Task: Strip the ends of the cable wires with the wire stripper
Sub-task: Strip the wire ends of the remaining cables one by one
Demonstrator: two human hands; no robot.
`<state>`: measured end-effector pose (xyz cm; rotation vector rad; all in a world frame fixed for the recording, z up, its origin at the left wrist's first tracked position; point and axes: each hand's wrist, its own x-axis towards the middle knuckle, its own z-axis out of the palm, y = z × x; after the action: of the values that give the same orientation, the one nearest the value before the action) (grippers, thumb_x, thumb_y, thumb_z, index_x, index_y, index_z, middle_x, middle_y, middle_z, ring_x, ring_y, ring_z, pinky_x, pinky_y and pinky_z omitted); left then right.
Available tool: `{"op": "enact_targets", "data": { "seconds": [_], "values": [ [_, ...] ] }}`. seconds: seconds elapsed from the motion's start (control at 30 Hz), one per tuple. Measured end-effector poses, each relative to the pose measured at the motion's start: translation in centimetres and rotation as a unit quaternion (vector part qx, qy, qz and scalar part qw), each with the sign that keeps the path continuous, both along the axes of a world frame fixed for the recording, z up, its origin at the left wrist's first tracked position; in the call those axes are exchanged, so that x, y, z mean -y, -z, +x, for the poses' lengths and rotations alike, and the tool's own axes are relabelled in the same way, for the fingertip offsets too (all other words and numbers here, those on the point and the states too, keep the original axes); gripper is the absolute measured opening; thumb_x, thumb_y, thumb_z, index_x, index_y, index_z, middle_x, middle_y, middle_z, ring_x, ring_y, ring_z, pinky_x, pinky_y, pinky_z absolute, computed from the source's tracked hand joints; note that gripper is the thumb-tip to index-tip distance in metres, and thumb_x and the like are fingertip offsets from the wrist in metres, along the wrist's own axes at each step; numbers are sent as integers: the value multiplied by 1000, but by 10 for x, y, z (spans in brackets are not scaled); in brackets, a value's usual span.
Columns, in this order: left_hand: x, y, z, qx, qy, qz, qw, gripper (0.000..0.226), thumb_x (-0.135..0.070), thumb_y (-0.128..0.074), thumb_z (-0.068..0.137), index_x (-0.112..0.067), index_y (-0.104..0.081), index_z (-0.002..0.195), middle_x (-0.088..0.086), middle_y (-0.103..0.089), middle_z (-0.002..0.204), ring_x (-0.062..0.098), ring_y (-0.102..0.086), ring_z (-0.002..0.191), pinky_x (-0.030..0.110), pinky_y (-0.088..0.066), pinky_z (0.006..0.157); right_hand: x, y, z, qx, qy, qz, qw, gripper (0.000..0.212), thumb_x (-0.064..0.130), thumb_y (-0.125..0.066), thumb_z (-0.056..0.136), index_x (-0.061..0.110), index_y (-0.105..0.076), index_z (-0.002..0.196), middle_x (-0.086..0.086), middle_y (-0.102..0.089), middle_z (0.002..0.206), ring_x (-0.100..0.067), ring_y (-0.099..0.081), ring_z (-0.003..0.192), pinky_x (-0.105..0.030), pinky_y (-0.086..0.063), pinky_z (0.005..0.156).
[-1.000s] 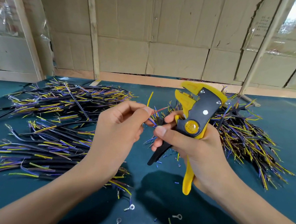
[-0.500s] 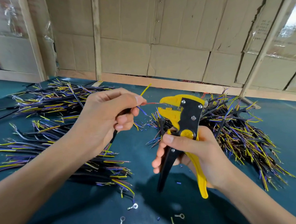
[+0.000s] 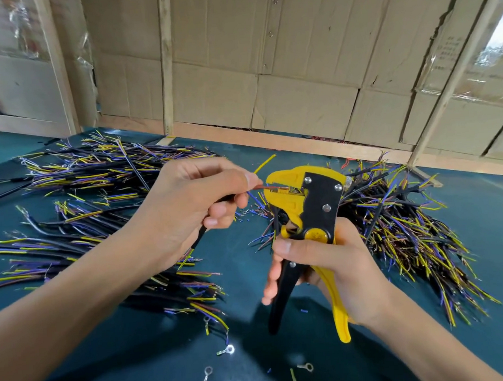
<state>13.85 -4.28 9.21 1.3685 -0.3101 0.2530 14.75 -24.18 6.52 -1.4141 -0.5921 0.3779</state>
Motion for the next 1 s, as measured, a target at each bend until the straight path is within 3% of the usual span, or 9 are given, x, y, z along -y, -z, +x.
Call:
{"op": "enact_targets", "data": {
  "seconds": [0.13,0.3,0.37,0.43,0.53,0.77,0.87,1.0],
  "values": [
    [0,0,0,-6,-2,3,1000,27,-1,-64,87,-11,-74,65,3,-56,56,10,-33,43,21,-24,42,-2,-2,-1,-14,22,-2,1000,15,15,-76,66,6,-64,63,-21,-55,58,-37,-60,47,-49,-55,53],
    [1,2,2,7,-21,32,999,15,-6,-69,84,-7,-73,70,7,-57,59,11,-35,46,22,-25,43,-7,6,-6,-29,96,8,995,26,28,-75,50,9,-56,51,-18,-46,49,-27,-47,34,-38,-47,42],
    [1,3,3,20,-44,26,998,13,-7,-70,84,-1,-71,72,7,-58,59,12,-36,46,22,-25,43,-9,10,-5,-13,82,32,996,23,27,-77,58,9,-63,58,-20,-53,56,-34,-57,42,-52,-54,48],
    [-1,2,4,33,-71,1,997,16,-8,-70,84,6,-67,77,6,-59,60,12,-35,46,21,-25,43,-10,11,-2,23,76,52,995,18,27,-76,69,11,-69,68,-22,-61,65,-43,-66,57,-70,-53,66],
    [-7,-2,5,49,-98,-31,994,19,-11,-70,84,7,-67,78,5,-61,62,12,-35,47,22,-25,44,-5,11,0,56,83,65,993,17,27,-75,74,10,-70,74,-21,-63,69,-46,-67,62,-75,-50,71],
    [-4,-2,5,71,-89,-23,993,13,-7,-70,89,-3,-72,76,5,-61,62,13,-37,47,23,-26,44,-6,10,-3,79,63,33,994,14,27,-73,76,13,-71,75,-16,-66,69,-44,-68,63,-68,-54,72],
    [0,2,4,74,-79,-14,994,14,-7,-68,90,-2,-72,79,6,-62,63,13,-37,48,22,-27,44,-7,10,-5,79,58,38,994,12,25,-72,77,14,-71,75,-16,-65,70,-43,-68,64,-59,-59,69],
    [5,5,2,90,-73,-1,993,13,-8,-68,91,1,-71,81,6,-63,64,14,-37,49,23,-28,44,-7,10,-5,73,53,42,995,12,23,-72,77,11,-71,76,-19,-65,70,-44,-68,63,-60,-59,69]
  ]
}}
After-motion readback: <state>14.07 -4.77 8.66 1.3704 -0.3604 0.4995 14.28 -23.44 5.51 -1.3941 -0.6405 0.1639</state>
